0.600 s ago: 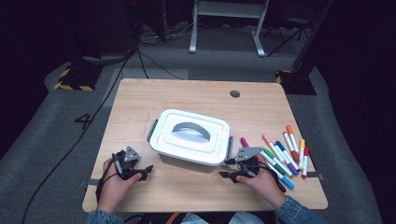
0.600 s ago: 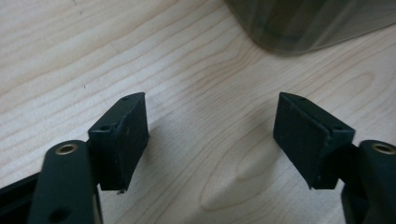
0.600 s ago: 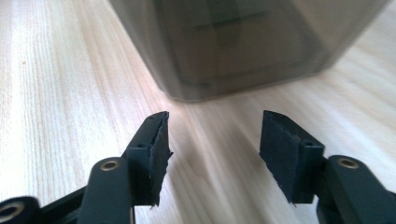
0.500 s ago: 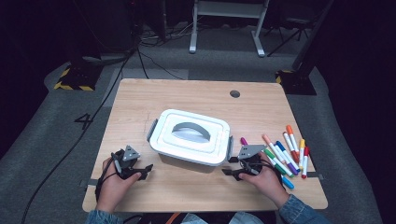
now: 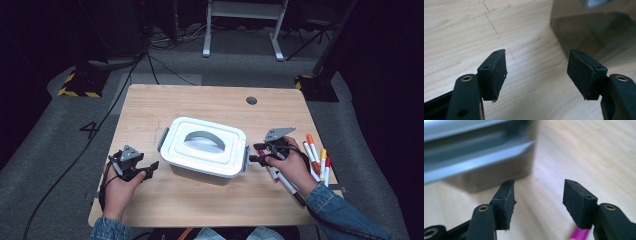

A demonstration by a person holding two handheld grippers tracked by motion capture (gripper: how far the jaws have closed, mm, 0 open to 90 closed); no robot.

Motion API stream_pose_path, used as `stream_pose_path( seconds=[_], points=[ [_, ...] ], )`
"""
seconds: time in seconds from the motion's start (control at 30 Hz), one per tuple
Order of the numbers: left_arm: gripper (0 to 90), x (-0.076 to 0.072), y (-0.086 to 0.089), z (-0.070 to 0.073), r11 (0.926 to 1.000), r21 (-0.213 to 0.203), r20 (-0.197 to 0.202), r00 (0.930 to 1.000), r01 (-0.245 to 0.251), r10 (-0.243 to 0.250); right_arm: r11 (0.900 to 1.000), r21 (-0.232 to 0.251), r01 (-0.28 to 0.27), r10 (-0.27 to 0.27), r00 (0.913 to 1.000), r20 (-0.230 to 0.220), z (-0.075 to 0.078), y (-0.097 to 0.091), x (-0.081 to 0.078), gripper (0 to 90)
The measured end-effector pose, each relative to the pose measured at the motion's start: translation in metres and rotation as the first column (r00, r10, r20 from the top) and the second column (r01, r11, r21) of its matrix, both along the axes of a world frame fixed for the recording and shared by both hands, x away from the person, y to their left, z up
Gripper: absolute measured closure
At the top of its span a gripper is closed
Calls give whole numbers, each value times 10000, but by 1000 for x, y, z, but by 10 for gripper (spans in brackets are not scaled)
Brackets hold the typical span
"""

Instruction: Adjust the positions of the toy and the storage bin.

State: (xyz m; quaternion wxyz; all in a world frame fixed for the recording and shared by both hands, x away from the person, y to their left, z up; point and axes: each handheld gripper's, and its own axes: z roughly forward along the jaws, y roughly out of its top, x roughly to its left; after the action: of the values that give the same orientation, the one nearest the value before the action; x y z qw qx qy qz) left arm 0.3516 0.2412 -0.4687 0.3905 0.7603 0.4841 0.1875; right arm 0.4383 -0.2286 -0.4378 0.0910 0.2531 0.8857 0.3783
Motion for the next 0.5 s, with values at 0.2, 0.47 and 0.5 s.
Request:
stream_pose_path(
  seconds=[0.2,0.47,0.5],
  points=[
    [310,16,-5,-9,9999,102,-35,9999,-103,103,9992,387,142,-145,9999,73,4,3,33,416],
    [338,30,-21,-20,9999,1,48,9999,138,-138,9954,955,-67,72,10000,-54,-11,23,58,427],
    [347,30,-21,-20,9999,1,48,9999,138,-138,9941,1081,-110,125,9998,-129,-12,23,60,428]
  ],
)
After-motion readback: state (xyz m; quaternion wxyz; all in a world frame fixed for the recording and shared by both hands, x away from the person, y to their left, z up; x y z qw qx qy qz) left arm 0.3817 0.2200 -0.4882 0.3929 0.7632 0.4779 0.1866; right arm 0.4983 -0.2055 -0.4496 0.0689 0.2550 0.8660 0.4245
